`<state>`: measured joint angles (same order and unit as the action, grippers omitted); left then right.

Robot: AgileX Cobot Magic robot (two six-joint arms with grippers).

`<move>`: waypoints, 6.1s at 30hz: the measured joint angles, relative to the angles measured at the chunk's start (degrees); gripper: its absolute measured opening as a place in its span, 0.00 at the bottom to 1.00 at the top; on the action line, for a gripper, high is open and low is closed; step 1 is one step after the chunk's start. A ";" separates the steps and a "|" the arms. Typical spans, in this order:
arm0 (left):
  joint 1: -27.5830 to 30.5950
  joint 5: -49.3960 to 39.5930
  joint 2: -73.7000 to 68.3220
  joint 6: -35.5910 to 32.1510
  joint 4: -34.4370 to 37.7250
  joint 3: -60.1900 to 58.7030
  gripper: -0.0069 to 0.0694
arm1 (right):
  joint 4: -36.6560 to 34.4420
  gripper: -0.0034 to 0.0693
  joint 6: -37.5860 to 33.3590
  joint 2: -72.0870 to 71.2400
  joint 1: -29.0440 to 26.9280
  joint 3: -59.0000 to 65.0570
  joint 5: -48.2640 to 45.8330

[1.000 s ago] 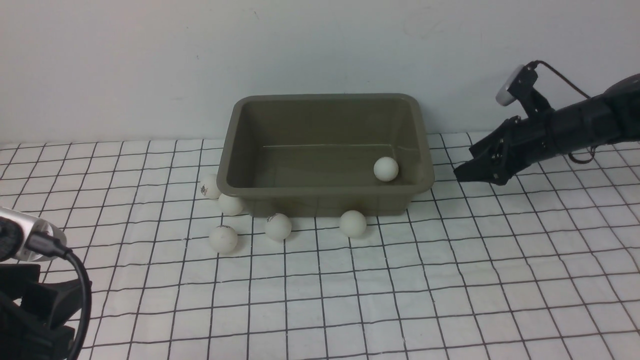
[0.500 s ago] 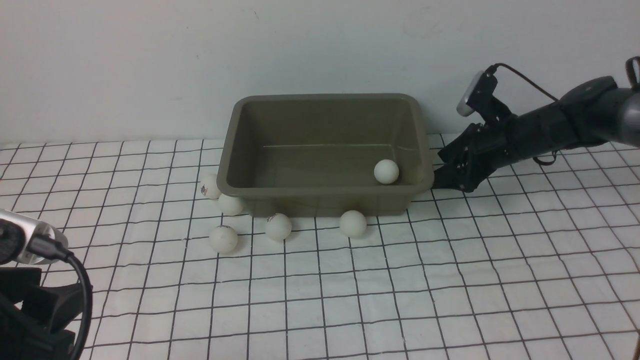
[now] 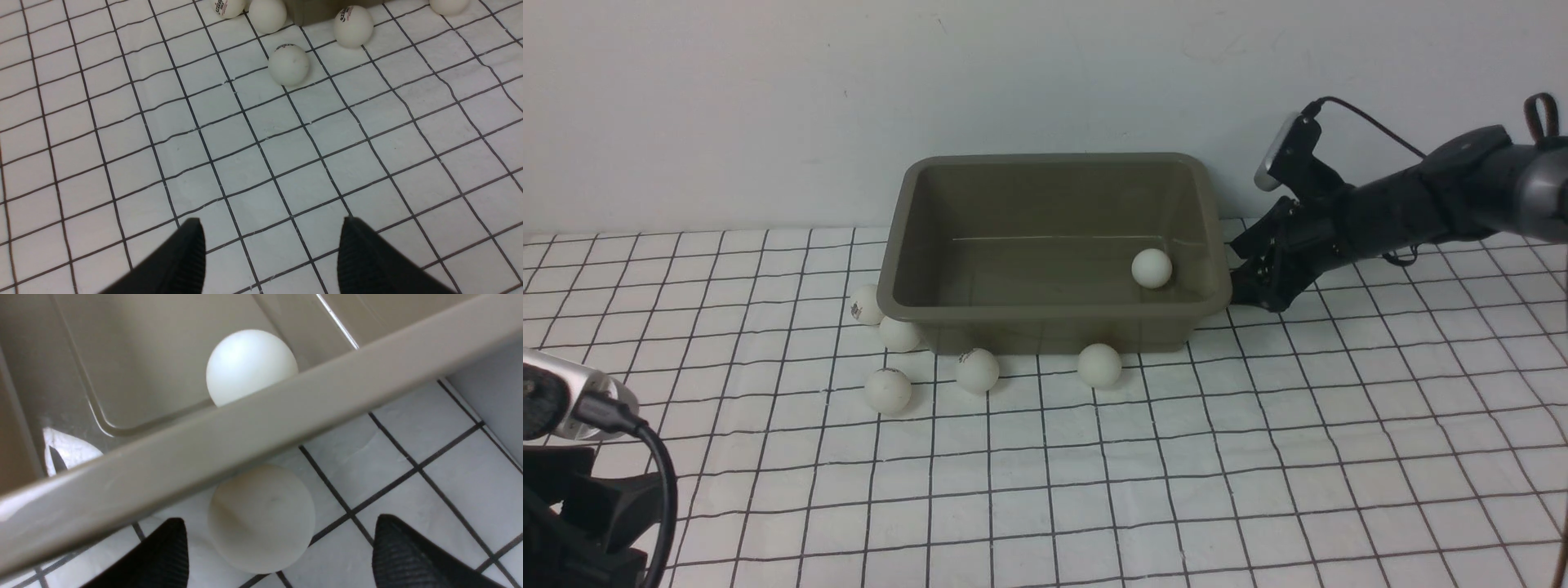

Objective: Put the table tennis balls into the box on the white checkered tablecloth.
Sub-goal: 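Reach for and grasp a ping pong ball on the table, then release the ping pong ball into the bin and lift the gripper away, then reach for and grasp a ping pong ball on the table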

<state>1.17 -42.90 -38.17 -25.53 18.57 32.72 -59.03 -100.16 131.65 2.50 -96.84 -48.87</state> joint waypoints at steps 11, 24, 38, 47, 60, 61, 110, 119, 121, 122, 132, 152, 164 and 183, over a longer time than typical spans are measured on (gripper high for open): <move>0.00 -0.02 0.00 -0.16 0.00 0.00 0.61 | -1.10 0.79 0.00 2.45 0.32 -0.06 0.09; 0.00 -0.02 0.00 -0.17 0.00 0.00 0.61 | -4.03 0.52 -1.04 2.62 0.67 -0.06 0.70; 0.00 -0.07 0.00 -0.17 0.00 0.00 0.61 | -4.06 0.52 4.09 -4.24 -6.92 -0.06 -6.23; 0.00 -0.01 0.00 -0.17 0.00 0.00 0.61 | -5.74 0.52 9.44 -7.75 0.02 -0.06 -19.03; 0.00 -0.01 0.00 -0.68 2.63 0.00 0.61 | -3.07 0.70 14.58 -7.75 7.97 -0.06 -3.41; 0.00 -0.01 0.00 -1.39 2.92 0.00 0.61 | -3.40 0.77 14.58 -7.75 7.99 -0.06 -1.33; 0.00 -0.01 0.00 -2.32 5.27 0.00 0.61 | 50.51 0.79 85.38 -52.93 11.31 0.27 -23.56; 0.00 -0.01 0.00 -2.32 5.27 0.00 0.61 | 48.12 0.79 89.04 -59.34 20.10 10.35 -23.56; 0.00 -0.07 0.00 -2.32 5.27 0.00 0.61 | 48.61 0.79 89.04 -59.86 22.42 15.11 -22.46; 0.00 -0.07 0.00 -2.32 5.27 0.00 0.61 | 48.75 0.79 89.08 -59.93 23.21 16.75 -21.08; 0.00 -0.50 0.00 -2.37 5.27 0.00 0.61 | 48.87 0.79 89.51 -55.89 32.94 43.76 10.59; 0.00 -0.63 0.00 -2.75 5.27 0.00 0.61 | 47.20 0.79 89.91 -28.59 36.52 41.45 38.66; 0.00 -0.82 0.00 -2.80 5.27 0.00 0.61 | 45.01 0.79 91.91 -24.99 36.47 38.88 48.38; 0.00 -1.52 0.00 -2.80 5.27 0.00 0.61 | 41.41 0.79 93.11 -20.06 33.67 38.52 53.86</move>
<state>1.17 -44.42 -38.17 -28.33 23.84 32.72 -17.62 -7.05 111.59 36.17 -58.32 4.99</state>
